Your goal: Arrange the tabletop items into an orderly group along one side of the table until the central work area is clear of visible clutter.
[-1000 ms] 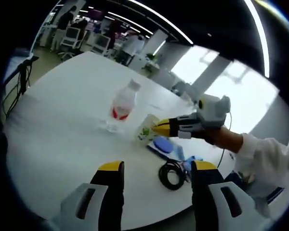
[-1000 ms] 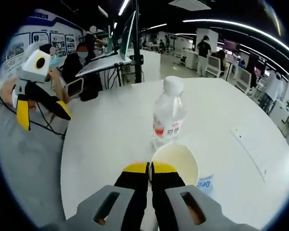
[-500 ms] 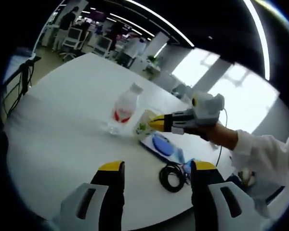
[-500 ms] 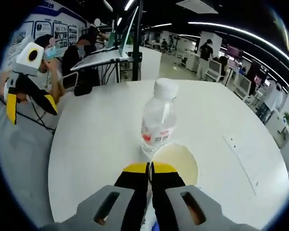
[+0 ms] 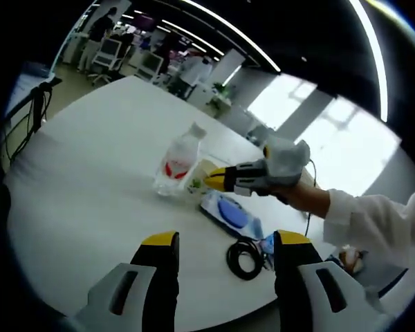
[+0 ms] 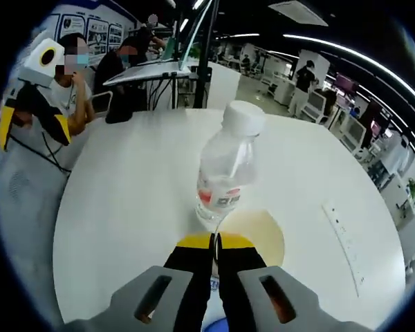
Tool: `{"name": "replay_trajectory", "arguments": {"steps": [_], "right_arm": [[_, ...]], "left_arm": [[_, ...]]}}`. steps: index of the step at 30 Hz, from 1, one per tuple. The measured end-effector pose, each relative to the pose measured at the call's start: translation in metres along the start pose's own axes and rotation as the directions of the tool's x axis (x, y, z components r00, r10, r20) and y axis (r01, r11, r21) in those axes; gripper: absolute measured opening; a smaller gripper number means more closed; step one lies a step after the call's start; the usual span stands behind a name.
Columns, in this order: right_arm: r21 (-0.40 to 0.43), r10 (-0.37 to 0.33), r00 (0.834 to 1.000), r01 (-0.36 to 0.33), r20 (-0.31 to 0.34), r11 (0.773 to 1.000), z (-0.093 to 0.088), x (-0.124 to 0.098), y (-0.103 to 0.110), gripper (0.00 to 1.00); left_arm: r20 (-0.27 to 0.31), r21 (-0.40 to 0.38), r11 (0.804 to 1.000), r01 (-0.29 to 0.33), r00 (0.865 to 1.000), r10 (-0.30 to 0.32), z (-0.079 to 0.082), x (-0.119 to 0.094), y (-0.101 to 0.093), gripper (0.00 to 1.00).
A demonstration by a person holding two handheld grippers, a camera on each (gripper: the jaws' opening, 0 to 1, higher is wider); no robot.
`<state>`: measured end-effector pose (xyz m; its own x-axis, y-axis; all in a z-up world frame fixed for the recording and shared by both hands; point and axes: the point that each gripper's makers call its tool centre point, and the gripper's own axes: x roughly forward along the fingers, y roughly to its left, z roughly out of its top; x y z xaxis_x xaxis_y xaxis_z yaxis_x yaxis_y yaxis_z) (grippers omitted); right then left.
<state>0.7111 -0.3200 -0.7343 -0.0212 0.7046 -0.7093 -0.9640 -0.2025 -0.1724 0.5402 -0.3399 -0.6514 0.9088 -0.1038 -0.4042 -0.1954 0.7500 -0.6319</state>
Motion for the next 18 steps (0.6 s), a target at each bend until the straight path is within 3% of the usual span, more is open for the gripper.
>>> {"name": "replay_trajectory", "arguments": {"steps": [4, 6, 13, 18], "right_arm": [[0.000, 0.020, 1.000, -0.020, 0.002, 1.000, 0.002, 0.000, 0.007, 0.00], [-0.053, 0.016, 1.000, -0.017, -0.019, 0.998, 0.000, 0.002, 0.005, 0.00], [-0.022, 0.022, 1.000, -0.022, -0.016, 1.000, -0.002, 0.007, 0.008, 0.00], [-0.044, 0.021, 1.000, -0.022, -0.009, 0.999, -0.001, 0.012, 0.009, 0.00]], "left_arm": [[0.004, -0.003, 1.000, -0.001, 1.000, 0.001, 0.001, 0.000, 0.001, 0.51], [0.001, -0.002, 1.000, 0.003, 1.000, -0.003, 0.001, 0.000, 0.000, 0.51], [-0.005, 0.006, 1.000, 0.004, 1.000, -0.004, 0.001, 0.002, 0.003, 0.51], [-0.002, 0.005, 1.000, 0.003, 1.000, -0.003, 0.001, 0.002, 0.002, 0.51]]}}
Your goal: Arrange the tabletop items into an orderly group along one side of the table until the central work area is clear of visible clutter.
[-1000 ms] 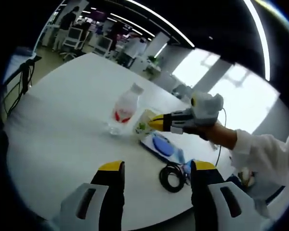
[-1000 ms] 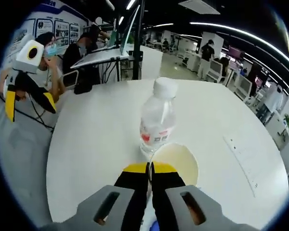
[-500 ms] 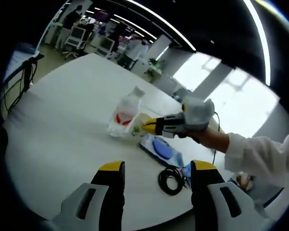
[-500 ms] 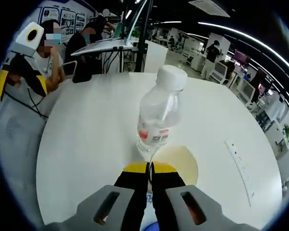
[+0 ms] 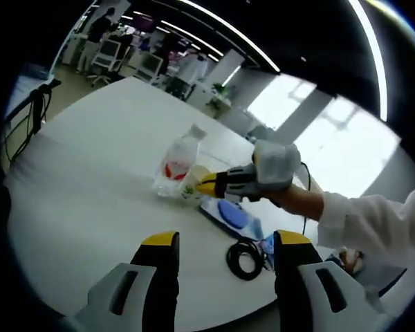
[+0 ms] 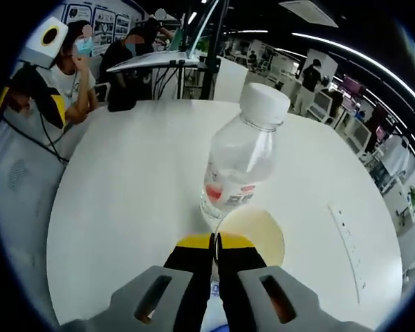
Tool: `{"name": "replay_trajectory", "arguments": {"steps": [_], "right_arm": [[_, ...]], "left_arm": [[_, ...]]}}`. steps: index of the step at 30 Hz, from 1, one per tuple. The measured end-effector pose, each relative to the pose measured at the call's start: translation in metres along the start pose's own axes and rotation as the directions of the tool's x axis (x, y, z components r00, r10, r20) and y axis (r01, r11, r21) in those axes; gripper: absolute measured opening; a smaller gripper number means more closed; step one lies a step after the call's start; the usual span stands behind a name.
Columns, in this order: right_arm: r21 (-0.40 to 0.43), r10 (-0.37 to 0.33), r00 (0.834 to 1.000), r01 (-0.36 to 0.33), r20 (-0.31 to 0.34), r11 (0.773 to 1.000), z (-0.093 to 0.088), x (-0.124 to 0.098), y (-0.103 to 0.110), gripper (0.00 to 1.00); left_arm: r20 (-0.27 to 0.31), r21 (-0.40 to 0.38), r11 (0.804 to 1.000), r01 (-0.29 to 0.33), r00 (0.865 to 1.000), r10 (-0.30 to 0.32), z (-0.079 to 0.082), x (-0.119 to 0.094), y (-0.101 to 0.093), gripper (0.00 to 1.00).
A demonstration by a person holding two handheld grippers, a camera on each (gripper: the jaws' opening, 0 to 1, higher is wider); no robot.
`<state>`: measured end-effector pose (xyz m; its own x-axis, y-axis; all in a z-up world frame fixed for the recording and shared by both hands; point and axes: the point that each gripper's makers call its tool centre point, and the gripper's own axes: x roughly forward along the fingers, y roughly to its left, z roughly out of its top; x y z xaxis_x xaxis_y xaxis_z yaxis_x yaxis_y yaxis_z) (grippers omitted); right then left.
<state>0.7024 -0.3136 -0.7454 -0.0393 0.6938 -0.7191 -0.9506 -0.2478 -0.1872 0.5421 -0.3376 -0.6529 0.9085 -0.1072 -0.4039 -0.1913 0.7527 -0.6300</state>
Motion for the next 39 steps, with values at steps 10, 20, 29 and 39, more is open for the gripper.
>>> {"name": "replay_trajectory", "arguments": {"steps": [10, 20, 29, 39], "right_arm": [[0.038, -0.017, 1.000, 0.016, 0.023, 0.999, 0.0030, 0.0006, -0.0028, 0.00], [0.056, -0.014, 1.000, 0.012, 0.019, 0.998, 0.0018, 0.0013, -0.0002, 0.00], [0.076, -0.032, 0.999, 0.030, 0.024, 0.997, 0.0034, 0.0026, -0.0064, 0.01], [0.105, -0.050, 0.997, 0.044, 0.058, 0.994, 0.0089, -0.0025, -0.0070, 0.12]], "left_arm": [[0.001, 0.000, 1.000, 0.001, 1.000, -0.001, -0.0003, -0.0005, -0.0026, 0.51], [0.003, -0.005, 1.000, 0.002, 1.000, -0.002, -0.0004, -0.0008, -0.0036, 0.51], [0.005, -0.012, 1.000, 0.004, 1.000, -0.004, 0.0002, -0.0004, -0.0021, 0.51], [0.007, -0.013, 1.000, 0.009, 1.000, -0.009, 0.0005, -0.0003, -0.0040, 0.51]]}}
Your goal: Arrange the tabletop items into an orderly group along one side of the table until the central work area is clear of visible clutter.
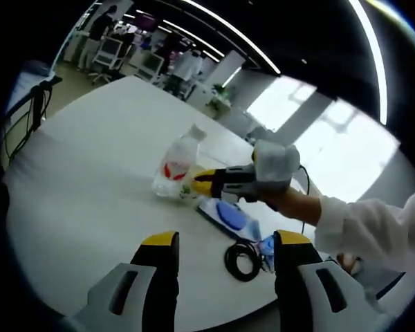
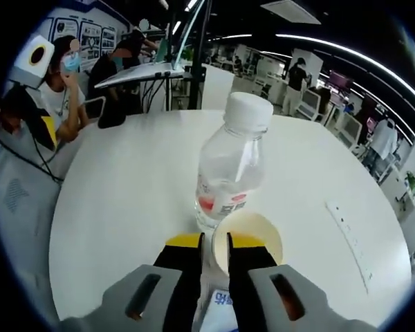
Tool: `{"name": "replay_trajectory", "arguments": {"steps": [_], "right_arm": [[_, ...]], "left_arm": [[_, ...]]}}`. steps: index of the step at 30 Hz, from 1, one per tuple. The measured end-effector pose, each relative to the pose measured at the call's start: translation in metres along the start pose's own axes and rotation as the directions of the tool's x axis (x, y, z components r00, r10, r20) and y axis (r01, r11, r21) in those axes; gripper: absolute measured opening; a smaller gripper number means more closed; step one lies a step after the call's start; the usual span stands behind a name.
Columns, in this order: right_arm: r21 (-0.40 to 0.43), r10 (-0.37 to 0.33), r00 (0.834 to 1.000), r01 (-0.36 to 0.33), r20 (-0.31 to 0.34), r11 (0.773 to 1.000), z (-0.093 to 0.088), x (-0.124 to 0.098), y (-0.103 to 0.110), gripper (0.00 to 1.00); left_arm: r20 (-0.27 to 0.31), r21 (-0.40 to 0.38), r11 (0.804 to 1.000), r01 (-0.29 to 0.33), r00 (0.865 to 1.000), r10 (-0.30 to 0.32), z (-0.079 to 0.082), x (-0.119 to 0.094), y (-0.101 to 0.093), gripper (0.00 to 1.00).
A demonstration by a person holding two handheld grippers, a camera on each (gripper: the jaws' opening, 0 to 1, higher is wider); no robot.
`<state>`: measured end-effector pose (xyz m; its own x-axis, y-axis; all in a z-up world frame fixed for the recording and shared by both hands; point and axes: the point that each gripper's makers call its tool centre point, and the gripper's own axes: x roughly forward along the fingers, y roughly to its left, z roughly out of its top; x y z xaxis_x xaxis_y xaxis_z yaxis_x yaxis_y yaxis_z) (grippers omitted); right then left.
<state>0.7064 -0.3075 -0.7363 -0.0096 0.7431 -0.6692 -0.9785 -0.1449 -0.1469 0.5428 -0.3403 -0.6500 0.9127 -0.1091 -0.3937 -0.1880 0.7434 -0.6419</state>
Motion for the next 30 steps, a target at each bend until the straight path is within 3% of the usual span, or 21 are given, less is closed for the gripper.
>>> {"name": "replay_trajectory", "arguments": {"steps": [10, 18, 21, 25, 30], "right_arm": [[0.019, -0.021, 0.999, 0.021, 0.033, 1.000, 0.003, -0.012, 0.002, 0.30], [0.076, -0.048, 0.997, 0.043, 0.066, 0.996, 0.005, -0.026, 0.004, 0.50], [0.093, -0.053, 0.995, 0.045, 0.085, 0.995, 0.005, -0.028, 0.006, 0.59], [0.155, -0.066, 0.992, 0.048, 0.112, 0.987, 0.006, -0.036, 0.009, 0.62], [0.185, -0.077, 0.991, 0.056, 0.108, 0.981, 0.001, -0.046, 0.011, 0.65]], "left_arm": [[0.000, 0.018, 1.000, -0.010, 1.000, 0.010, -0.001, 0.000, -0.001, 0.57], [0.011, 0.047, 0.998, -0.037, 0.999, 0.037, 0.000, 0.000, 0.004, 0.66], [0.013, 0.093, 0.993, -0.068, 0.998, 0.067, 0.000, 0.000, 0.008, 0.73], [0.027, 0.185, 0.976, -0.118, 0.993, 0.115, 0.003, 0.000, 0.013, 0.88], [0.006, 0.188, 0.977, -0.102, 0.995, 0.103, -0.001, 0.002, 0.011, 0.89]]}}
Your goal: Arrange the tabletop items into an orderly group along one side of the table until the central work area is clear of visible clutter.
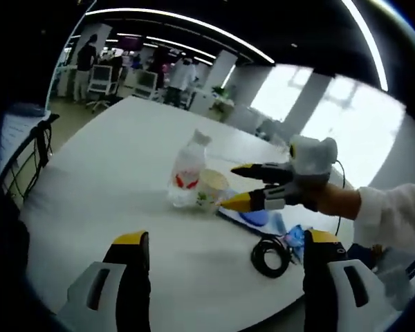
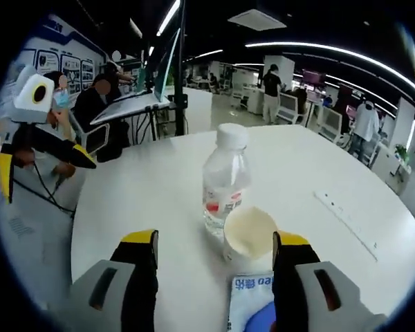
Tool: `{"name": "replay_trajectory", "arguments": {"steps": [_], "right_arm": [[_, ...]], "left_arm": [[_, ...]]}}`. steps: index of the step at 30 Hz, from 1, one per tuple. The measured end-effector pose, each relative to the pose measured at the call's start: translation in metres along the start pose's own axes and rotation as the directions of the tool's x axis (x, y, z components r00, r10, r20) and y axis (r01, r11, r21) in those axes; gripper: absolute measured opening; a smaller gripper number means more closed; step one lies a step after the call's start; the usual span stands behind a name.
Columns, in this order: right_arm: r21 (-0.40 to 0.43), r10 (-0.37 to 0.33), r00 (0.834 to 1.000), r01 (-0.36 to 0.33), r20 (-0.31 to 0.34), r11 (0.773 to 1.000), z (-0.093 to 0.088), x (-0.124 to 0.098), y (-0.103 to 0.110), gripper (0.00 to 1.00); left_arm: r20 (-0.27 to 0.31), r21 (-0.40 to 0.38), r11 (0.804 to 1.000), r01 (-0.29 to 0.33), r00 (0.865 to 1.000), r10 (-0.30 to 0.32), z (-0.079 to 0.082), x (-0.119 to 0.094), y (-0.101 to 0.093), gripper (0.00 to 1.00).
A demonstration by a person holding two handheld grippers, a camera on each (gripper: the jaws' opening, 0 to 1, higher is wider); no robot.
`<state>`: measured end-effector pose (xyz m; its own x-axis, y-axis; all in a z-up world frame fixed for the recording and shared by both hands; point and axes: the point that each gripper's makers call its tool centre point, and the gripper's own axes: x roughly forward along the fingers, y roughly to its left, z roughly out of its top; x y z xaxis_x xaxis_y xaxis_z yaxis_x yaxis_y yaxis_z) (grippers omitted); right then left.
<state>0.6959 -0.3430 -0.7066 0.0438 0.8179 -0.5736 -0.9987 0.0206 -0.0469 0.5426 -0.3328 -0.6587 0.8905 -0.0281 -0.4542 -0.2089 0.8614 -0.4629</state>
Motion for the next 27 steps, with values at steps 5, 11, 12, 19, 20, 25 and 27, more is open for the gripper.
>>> {"name": "replay_trajectory", "arguments": {"steps": [5, 11, 12, 19, 20, 25, 27], "right_arm": [[0.004, -0.013, 1.000, 0.013, 0.002, 1.000, -0.002, -0.013, 0.000, 0.66], [0.037, -0.036, 0.999, 0.036, 0.003, 0.999, -0.008, -0.024, -0.002, 0.66], [0.053, -0.042, 0.999, 0.042, 0.008, 0.998, -0.008, -0.026, -0.003, 0.66], [0.096, -0.072, 0.997, 0.068, 0.037, 0.993, -0.005, -0.036, -0.004, 0.65], [0.099, -0.078, 0.996, 0.074, 0.038, 0.992, -0.006, -0.039, -0.004, 0.65], [0.157, -0.121, 0.990, 0.109, 0.071, 0.982, -0.011, -0.054, -0.007, 0.64], [0.177, -0.137, 0.988, 0.123, 0.074, 0.977, -0.016, -0.063, -0.008, 0.64]], "left_arm": [[-0.024, 0.013, 1.000, 0.008, 1.000, -0.007, -0.004, 0.002, -0.003, 0.89], [-0.039, 0.021, 0.999, 0.024, 0.999, -0.024, -0.008, 0.005, -0.005, 0.87], [-0.041, 0.021, 0.999, 0.025, 0.999, -0.024, -0.009, 0.004, -0.006, 0.87], [-0.057, 0.012, 0.999, 0.041, 0.998, -0.040, -0.014, 0.004, -0.013, 0.86], [-0.059, 0.008, 0.999, 0.044, 0.997, -0.044, -0.015, 0.004, -0.014, 0.86], [-0.088, 0.043, 0.997, 0.071, 0.994, -0.067, -0.020, 0.008, -0.022, 0.85], [-0.098, 0.062, 0.994, 0.086, 0.992, -0.080, -0.023, 0.009, -0.028, 0.85]]}}
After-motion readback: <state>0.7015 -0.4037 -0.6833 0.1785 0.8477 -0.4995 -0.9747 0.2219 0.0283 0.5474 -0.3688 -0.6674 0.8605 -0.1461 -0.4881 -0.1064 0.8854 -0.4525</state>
